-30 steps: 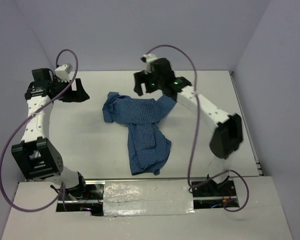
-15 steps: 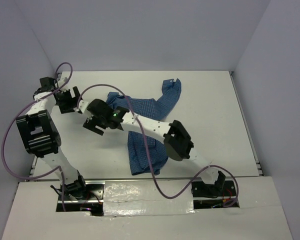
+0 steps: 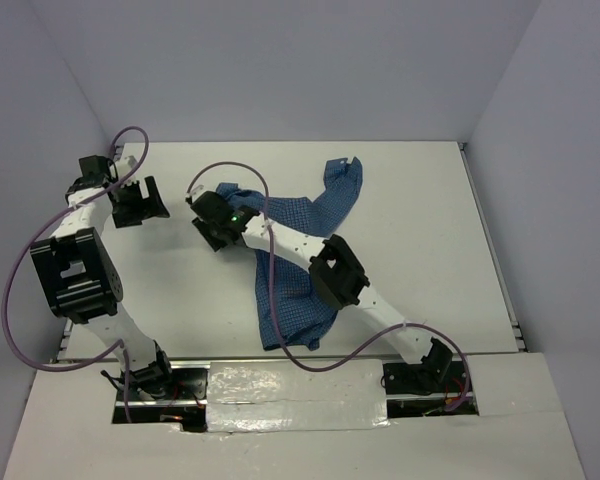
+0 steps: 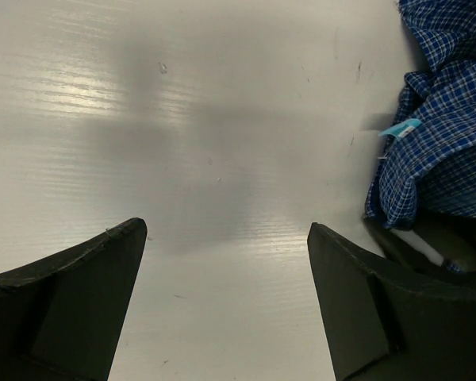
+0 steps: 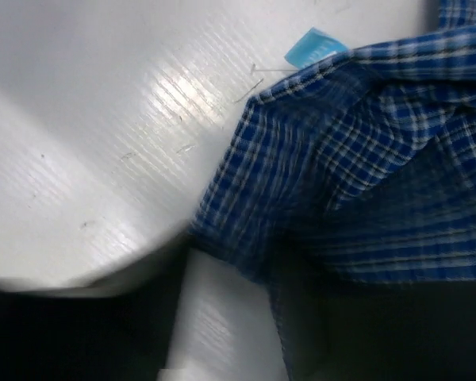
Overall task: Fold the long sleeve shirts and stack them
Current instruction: Flatten the shirt out
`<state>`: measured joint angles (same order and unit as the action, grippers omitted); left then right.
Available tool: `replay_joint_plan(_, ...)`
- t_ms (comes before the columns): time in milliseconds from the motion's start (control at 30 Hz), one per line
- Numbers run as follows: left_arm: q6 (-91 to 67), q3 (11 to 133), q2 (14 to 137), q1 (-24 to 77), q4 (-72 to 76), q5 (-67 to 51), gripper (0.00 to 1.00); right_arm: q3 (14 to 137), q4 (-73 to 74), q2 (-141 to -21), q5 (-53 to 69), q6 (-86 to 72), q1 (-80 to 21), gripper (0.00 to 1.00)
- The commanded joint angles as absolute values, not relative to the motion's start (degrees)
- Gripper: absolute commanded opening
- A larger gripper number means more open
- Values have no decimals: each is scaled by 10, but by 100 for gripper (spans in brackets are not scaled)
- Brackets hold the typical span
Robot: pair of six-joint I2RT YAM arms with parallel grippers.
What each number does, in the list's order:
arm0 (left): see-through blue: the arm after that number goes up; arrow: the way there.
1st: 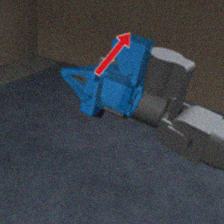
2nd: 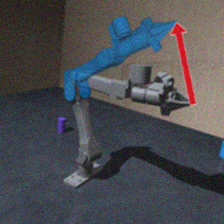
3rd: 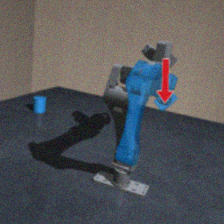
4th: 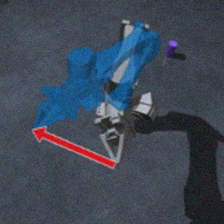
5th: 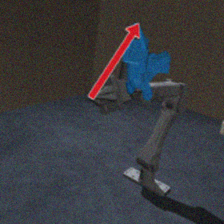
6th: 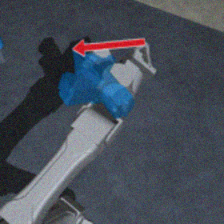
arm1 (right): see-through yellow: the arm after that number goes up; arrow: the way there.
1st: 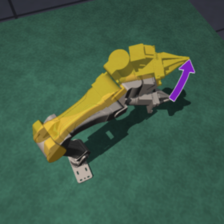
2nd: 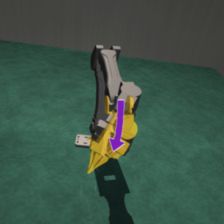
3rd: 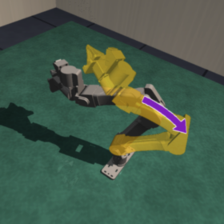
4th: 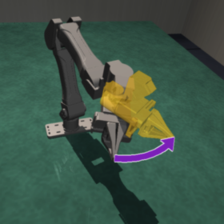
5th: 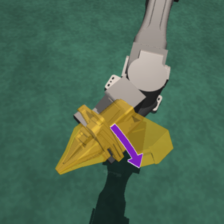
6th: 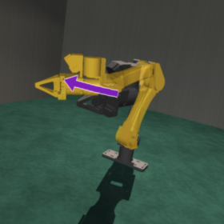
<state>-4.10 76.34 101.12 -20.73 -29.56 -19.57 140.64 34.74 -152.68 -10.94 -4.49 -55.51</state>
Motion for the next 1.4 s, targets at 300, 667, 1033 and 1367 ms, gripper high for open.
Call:
replay_joint_plan(300,-77,816,1004,-248,-301,-236,96,1425,209,-1377,40,-92,-548,0)
replay_joint_plan(667,-61,997,1038,-309,-342,-245,96,1384,41,-1101,66,-161,-464,0)
replay_joint_plan(1033,62,1291,1140,-172,-468,-246,92,994,276,-919,37,-309,-131,0)
replay_joint_plan(1367,310,1043,1017,-18,-536,-161,93,769,286,-887,73,-281,33,100)
